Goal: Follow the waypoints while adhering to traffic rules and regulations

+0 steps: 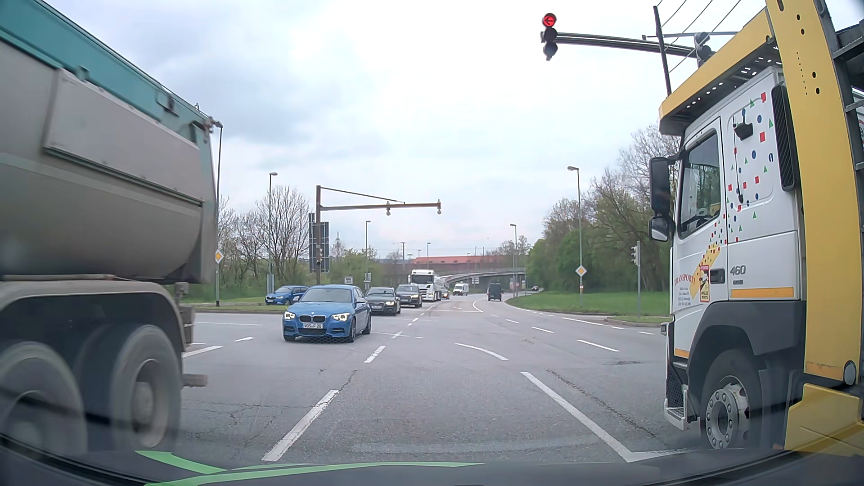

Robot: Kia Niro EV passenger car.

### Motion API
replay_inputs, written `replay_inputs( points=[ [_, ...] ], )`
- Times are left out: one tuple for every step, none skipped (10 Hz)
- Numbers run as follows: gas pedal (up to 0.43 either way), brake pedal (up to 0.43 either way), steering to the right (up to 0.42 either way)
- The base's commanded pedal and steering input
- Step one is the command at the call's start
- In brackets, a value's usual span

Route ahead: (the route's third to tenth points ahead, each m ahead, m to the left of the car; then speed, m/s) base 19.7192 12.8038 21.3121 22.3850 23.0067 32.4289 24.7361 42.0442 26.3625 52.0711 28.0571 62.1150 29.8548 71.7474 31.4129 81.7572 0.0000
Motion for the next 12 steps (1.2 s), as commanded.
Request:
replay_inputs(
  points=[
    [0.000,0.311,0.008],
    [0.000,0.311,0.008],
    [0.000,0.311,0.008],
    [0.000,0.311,0.007],
    [0.000,0.311,0.007],
    [0.000,0.311,0.007],
    [0.000,0.311,0.008],
    [0.000,0.311,0.007],
    [0.000,0.311,0.007],
    [0.000,0.311,0.008],
    [0.000,0.311,0.008],
    [0.000,0.311,0.008]
  ],
)
